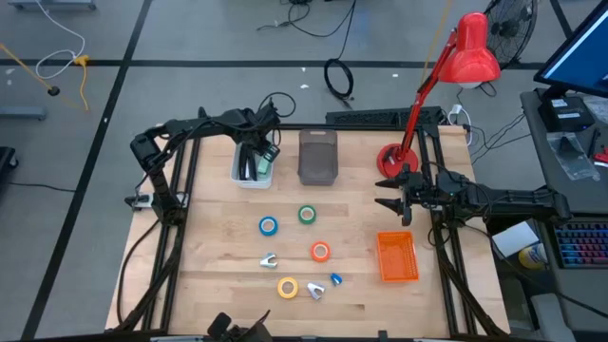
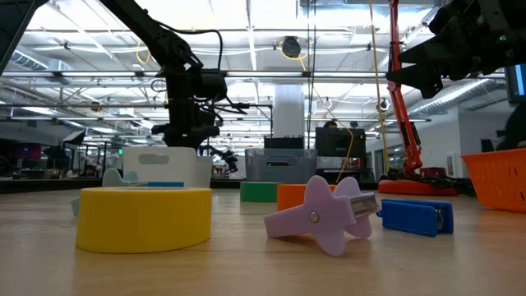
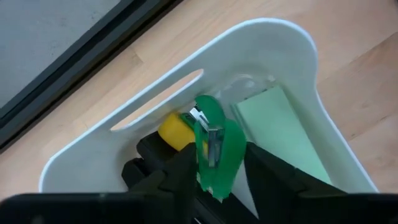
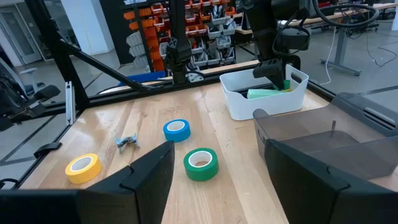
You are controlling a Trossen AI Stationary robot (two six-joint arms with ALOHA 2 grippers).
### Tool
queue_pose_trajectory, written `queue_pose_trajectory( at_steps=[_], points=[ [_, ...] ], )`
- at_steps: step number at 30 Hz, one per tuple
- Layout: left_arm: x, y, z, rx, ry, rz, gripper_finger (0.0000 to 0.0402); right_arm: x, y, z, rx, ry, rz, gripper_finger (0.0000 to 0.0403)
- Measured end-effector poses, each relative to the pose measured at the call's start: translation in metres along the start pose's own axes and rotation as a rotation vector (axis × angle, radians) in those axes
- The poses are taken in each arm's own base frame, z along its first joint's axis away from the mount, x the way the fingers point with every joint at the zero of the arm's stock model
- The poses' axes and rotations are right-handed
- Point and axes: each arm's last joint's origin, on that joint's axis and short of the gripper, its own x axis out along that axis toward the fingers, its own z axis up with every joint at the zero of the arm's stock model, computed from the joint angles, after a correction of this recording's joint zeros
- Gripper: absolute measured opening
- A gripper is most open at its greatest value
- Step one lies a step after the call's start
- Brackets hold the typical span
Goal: Pick and place Stapler, Stapler remover, tape
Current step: Put the green stapler into the white bin, then put the blue stapler into the white bin
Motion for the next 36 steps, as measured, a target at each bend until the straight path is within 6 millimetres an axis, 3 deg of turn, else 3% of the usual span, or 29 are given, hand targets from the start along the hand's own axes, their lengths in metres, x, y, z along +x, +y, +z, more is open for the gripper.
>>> queue_pose_trajectory(
  at_steps=[6, 12, 15, 19, 27, 32, 36],
  points=[
    [0.0, 0.0, 0.0, 0.0, 0.001, 0.0, 0.0198, 0.0, 0.0, 0.0, 0.0, 0.0, 0.0, 0.0242],
    [-0.006, 0.001, -0.002, -0.002, 0.03, -0.013, 0.022, 0.0, 0.0, 0.0, 0.0, 0.0, 0.0, 0.0242],
    [-0.026, -0.001, 0.0, -0.008, 0.013, -0.03, 0.0219, 0.0, 0.0, 0.0, 0.0, 0.0, 0.0, 0.0242],
    [-0.067, -0.013, -0.003, -0.017, -0.078, -0.078, 0.0212, 0.0, 0.0, 0.0, 0.0, 0.0, 0.0, 0.0242],
    [-0.141, -0.073, -0.044, 0.077, -0.238, -0.319, 0.0196, 0.0, 0.0, 0.0, 0.0, 0.0, 0.0, 0.0242],
    [-0.16, -0.117, -0.078, 0.164, -0.235, -0.414, 0.0188, 0.0, 0.0, 0.0, 0.008, -0.001, 0.0, 0.0242],
    [-0.172, -0.141, -0.105, 0.165, -0.263, -0.416, 0.0181, 0.0, 0.0, 0.0, 0.146, -0.003, -0.001, 0.0242]
  ],
)
